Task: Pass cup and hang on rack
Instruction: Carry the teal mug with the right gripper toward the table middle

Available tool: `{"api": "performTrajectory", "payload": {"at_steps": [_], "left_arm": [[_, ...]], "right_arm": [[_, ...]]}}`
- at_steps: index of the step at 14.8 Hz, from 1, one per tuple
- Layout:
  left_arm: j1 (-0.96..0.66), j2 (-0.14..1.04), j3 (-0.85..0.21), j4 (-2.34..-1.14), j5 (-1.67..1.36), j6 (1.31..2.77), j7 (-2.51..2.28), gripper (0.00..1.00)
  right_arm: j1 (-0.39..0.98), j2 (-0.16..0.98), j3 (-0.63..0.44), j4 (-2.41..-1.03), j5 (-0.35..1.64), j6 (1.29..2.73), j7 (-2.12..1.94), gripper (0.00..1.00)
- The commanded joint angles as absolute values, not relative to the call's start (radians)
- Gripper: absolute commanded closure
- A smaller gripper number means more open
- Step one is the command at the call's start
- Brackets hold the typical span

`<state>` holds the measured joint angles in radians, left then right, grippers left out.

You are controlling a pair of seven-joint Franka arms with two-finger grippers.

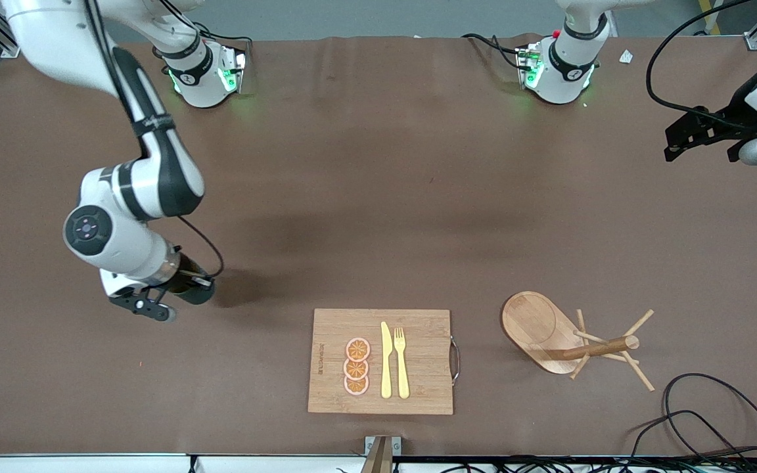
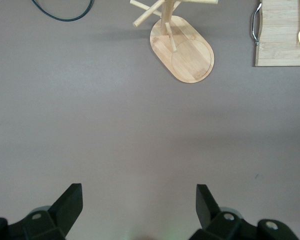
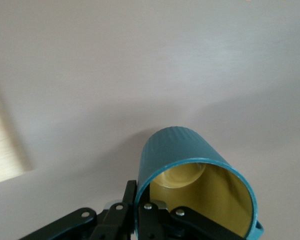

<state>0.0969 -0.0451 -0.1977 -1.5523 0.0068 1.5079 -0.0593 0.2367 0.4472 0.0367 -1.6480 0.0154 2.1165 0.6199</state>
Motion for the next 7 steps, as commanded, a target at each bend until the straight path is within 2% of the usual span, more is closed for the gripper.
{"api": "performTrajectory", "payload": {"at_steps": [1, 5, 7], "left_arm": [[0.103, -0.044, -0.202, -1.536, 0.021, 1.496, -0.046, 0.0], [0.101, -0.043, -0.202, -1.537, 0.021, 1.499, -0.046, 0.0], [0.1, -0.041, -0.204, -1.537, 0.02, 1.502, -0.046, 0.0]], "right_arm": [[0.374, 0.491, 0.031, -1.517, 0.02, 2.059, 0.791, 1.0], [0.587, 0.702, 0.031, -1.196, 0.015, 2.068, 1.111, 1.0], [0.644, 0.822, 0.047, -1.048, 0.024, 2.085, 1.25, 1.0]]}}
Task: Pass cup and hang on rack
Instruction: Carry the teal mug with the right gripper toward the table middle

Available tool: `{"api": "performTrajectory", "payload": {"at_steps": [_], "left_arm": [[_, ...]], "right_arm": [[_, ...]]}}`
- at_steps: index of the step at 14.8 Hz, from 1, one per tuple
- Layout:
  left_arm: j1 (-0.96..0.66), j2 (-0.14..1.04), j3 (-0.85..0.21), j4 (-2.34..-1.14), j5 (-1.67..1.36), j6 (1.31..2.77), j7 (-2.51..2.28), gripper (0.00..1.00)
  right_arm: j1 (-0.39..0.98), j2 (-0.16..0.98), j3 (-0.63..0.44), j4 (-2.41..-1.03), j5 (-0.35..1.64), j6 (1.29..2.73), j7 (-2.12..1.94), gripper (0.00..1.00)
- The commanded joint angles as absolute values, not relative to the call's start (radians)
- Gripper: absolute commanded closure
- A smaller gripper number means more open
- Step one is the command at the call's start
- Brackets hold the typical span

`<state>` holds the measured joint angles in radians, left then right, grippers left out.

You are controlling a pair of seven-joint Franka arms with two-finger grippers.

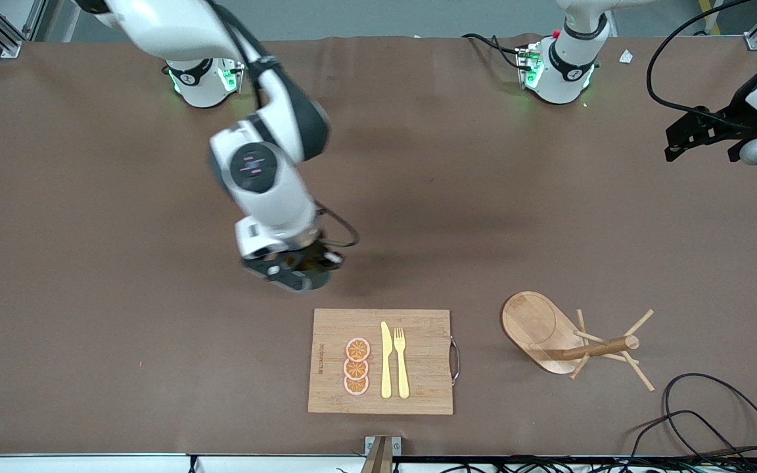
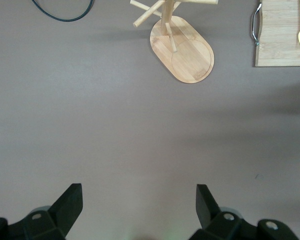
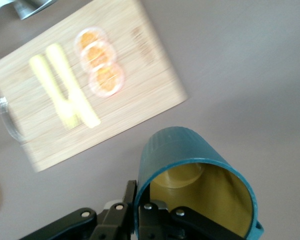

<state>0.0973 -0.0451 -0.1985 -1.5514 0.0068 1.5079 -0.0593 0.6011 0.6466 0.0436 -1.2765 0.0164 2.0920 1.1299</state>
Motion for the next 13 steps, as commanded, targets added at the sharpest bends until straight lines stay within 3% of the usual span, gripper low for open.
{"api": "performTrajectory", "payload": {"at_steps": [1, 6, 13], "left_arm": [[0.1, -0.041, -0.204, -1.537, 0.018, 1.502, -0.046, 0.0], [0.101, -0.041, -0.204, -1.543, 0.014, 1.5, -0.046, 0.0], [0.106, -0.038, -0.202, -1.545, 0.011, 1.499, -0.043, 0.0]], "right_arm": [[0.646, 0.851, 0.084, -1.039, 0.035, 2.151, 1.281, 1.0], [0.669, 0.957, 0.209, -1.04, 0.071, 2.39, 1.377, 0.99], [0.704, 1.025, 0.204, -1.046, 0.061, 2.437, 1.404, 0.88]]}}
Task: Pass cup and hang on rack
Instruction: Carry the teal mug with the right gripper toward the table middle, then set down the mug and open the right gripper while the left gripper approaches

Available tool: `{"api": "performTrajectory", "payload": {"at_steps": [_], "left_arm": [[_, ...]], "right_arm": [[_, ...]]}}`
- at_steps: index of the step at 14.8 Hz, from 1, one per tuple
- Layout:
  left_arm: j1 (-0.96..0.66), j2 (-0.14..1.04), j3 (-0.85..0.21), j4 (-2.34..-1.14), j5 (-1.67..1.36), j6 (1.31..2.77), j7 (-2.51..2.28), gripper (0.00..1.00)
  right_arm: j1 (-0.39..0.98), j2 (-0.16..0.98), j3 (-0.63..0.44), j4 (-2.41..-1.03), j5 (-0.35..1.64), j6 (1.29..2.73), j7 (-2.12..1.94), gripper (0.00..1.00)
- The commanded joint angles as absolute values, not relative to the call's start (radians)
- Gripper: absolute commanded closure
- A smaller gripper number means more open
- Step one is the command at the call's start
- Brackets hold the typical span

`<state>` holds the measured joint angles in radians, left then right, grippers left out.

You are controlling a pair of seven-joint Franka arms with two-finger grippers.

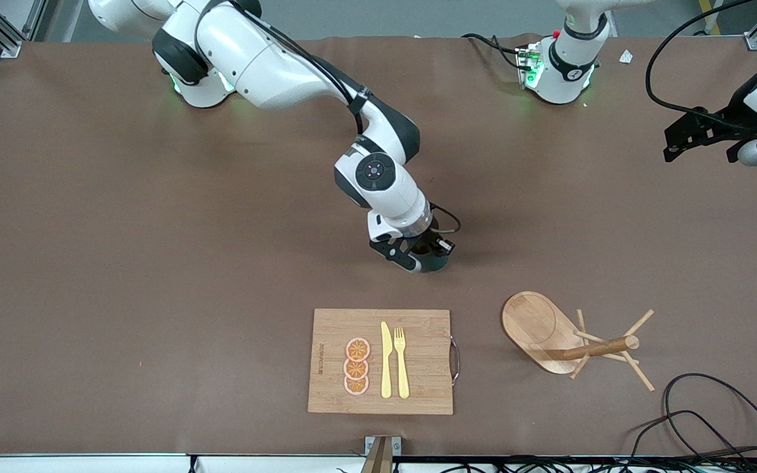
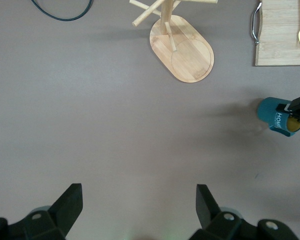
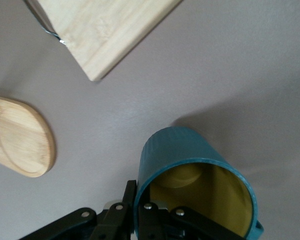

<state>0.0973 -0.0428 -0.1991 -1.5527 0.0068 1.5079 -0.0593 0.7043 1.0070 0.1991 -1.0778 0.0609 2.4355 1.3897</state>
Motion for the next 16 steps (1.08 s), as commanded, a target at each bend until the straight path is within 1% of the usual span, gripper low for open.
{"api": "performTrajectory", "payload": {"at_steps": [1, 3, 4, 5, 6, 7, 8, 9, 10, 12, 14, 16], "left_arm": [[0.104, -0.038, -0.202, -1.545, 0.011, 1.499, -0.043, 0.0], [0.104, -0.041, -0.202, -1.543, 0.011, 1.496, -0.044, 0.0], [0.104, -0.041, -0.202, -1.545, 0.011, 1.494, -0.044, 0.0], [0.104, -0.04, -0.202, -1.545, 0.012, 1.494, -0.043, 0.0], [0.104, -0.04, -0.202, -1.546, 0.014, 1.493, -0.044, 0.0], [0.103, -0.041, -0.202, -1.546, 0.015, 1.483, -0.044, 0.0], [0.103, -0.04, -0.202, -1.546, 0.017, 1.476, -0.044, 0.0], [0.103, -0.038, -0.202, -1.546, 0.018, 1.479, -0.046, 0.0], [0.103, -0.035, -0.202, -1.546, 0.02, 1.491, -0.049, 0.0], [0.094, -0.019, -0.206, -1.548, 0.02, 1.512, -0.057, 0.0], [0.08, -0.008, -0.216, -1.558, 0.02, 1.538, -0.069, 0.0], [0.039, 0.024, -0.235, -1.565, 0.021, 1.562, -0.069, 0.0]], "right_arm": [[0.704, 1.023, 0.206, -1.046, 0.061, 2.436, 1.404, 0.81], [0.704, 1.013, 0.201, -1.045, 0.057, 2.436, 1.402, 0.58], [0.703, 0.993, 0.198, -1.045, 0.057, 2.428, 1.402, 0.43], [0.7, 0.974, 0.198, -1.046, 0.057, 2.421, 1.402, 0.36], [0.695, 0.959, 0.198, -1.046, 0.057, 2.413, 1.402, 0.24], [0.695, 0.945, 0.192, -1.046, 0.051, 2.408, 1.402, 0.04], [0.692, 0.931, 0.181, -1.046, 0.034, 2.407, 1.402, 0.0], [0.689, 0.911, 0.172, -1.046, 0.028, 2.402, 1.402, 0.0], [0.68, 0.894, 0.148, -1.048, 0.025, 2.355, 1.402, 0.0], [0.652, 0.85, 0.095, -1.048, 0.003, 2.204, 1.393, 0.0], [0.583, 0.801, 0.103, -1.048, -0.09, 2.14, 1.368, 0.0], [0.491, 0.773, 0.132, -1.048, -0.107, 2.099, 1.262, 0.0]]}}
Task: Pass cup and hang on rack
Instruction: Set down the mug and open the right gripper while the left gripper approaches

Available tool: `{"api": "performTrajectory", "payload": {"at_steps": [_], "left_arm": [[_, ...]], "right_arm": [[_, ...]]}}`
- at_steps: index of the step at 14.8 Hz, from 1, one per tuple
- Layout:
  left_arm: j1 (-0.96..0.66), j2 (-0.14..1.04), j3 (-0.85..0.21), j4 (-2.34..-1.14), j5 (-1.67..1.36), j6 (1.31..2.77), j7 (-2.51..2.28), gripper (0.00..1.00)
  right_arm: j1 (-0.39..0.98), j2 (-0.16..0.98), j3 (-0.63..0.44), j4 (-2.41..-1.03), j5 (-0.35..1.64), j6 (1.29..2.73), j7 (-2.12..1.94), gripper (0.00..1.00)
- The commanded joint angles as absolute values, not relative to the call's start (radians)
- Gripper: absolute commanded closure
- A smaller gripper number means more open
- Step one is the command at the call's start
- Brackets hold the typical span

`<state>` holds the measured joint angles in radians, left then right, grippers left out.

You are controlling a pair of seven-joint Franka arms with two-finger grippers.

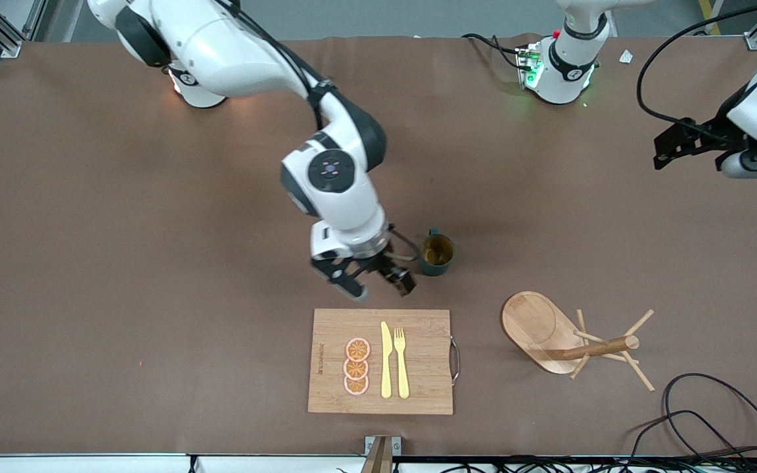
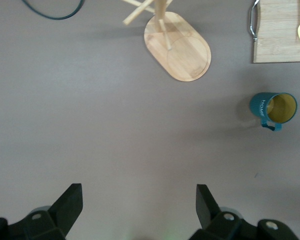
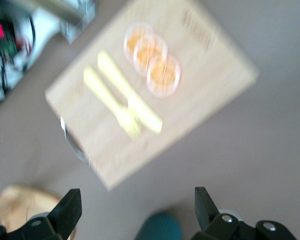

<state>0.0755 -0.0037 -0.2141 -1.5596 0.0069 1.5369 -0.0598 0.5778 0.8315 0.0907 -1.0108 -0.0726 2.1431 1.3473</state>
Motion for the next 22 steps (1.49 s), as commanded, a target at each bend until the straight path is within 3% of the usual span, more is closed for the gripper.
{"api": "performTrajectory", "payload": {"at_steps": [1, 4, 7, 12, 16, 22], "left_arm": [[0.014, 0.04, -0.245, -1.563, 0.023, 1.568, -0.074, 0.0], [-0.082, 0.107, -0.268, -1.586, 0.063, 1.609, -0.217, 0.0], [-0.213, 0.138, -0.276, -1.67, 0.142, 1.715, -0.387, 0.0], [-0.372, 0.141, -0.276, -1.839, 0.215, 1.938, -0.641, 0.0], [-0.492, 0.159, -0.278, -1.96, 0.36, 2.061, -0.832, 0.0], [-0.623, 0.314, -0.278, -1.963, 0.605, 2.149, -1.22, 0.03]], "right_arm": [[0.429, 0.752, 0.162, -1.048, -0.106, 2.068, 1.173, 0.0], [0.26, 0.729, 0.239, -1.048, -0.109, 2.001, 0.95, 0.0], [0.119, 0.684, 0.245, -1.066, -0.109, 1.898, 0.67, 0.0], [-0.052, 0.556, 0.242, -1.202, -0.11, 1.896, 0.369, 0.0], [-0.091, 0.41, 0.187, -1.339, -0.11, 1.887, 0.249, 0.0], [-0.084, 0.145, 0.129, -1.581, -0.1, 1.888, 0.184, 0.0]]}}
